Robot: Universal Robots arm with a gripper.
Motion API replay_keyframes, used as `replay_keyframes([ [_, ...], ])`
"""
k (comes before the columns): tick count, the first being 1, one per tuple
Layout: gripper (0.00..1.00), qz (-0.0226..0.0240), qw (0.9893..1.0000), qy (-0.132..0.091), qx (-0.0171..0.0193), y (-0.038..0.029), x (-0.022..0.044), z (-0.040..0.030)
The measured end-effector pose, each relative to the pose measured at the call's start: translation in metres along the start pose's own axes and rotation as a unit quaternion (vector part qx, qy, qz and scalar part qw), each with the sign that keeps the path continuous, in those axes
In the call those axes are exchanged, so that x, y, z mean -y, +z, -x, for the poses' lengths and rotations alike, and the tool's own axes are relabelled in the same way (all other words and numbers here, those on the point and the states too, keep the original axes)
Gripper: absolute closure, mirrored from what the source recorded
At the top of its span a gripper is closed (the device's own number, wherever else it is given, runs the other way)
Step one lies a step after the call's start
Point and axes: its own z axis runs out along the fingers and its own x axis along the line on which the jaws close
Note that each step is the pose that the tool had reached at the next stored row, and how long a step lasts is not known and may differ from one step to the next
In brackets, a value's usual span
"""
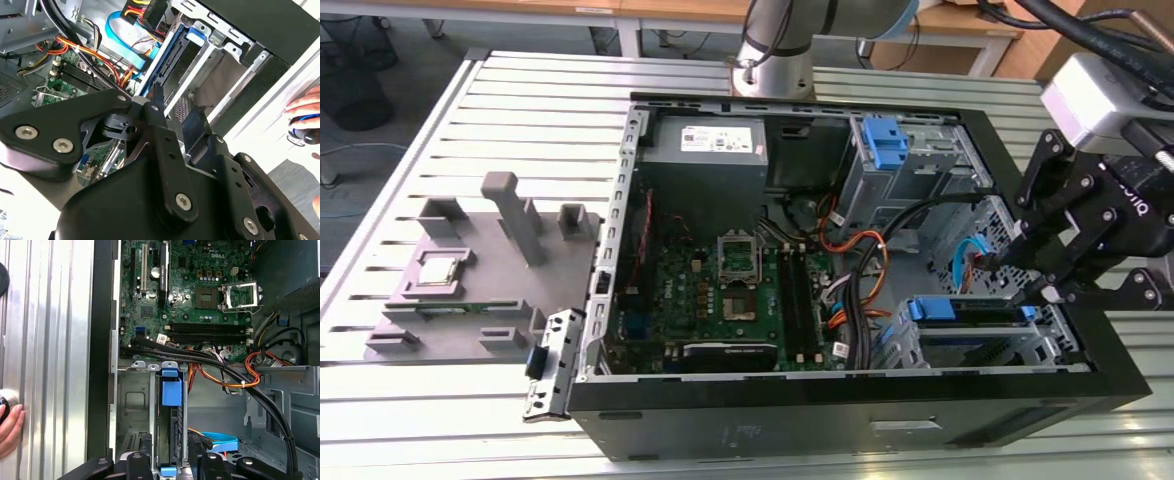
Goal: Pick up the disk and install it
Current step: 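Insert the disk into the insertion slot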
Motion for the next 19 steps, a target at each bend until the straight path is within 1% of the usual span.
replay_keyframes([
  [2,0.58,-0.0007,1.0000,0.000,0.0004,0.0004,-0.0002,0.0000],
  [5,0.58,-0.0062,1.0000,-0.003,0.0024,0.0025,-0.0022,-0.0002],
  [8,0.58,-0.0095,0.9999,-0.005,0.0047,0.0053,-0.0047,-0.0003],
  [12,0.58,-0.0117,0.9999,-0.007,0.0072,0.0106,-0.0096,-0.0007],
  [15,0.58,-0.0138,0.9998,-0.009,0.0087,0.0141,-0.0120,-0.0009],
  [17,0.58,-0.0161,0.9997,-0.012,0.0108,0.0158,-0.0128,-0.0011],
  [19,0.58,-0.0177,0.9997,-0.014,0.0137,0.0167,-0.0128,-0.0009],
])
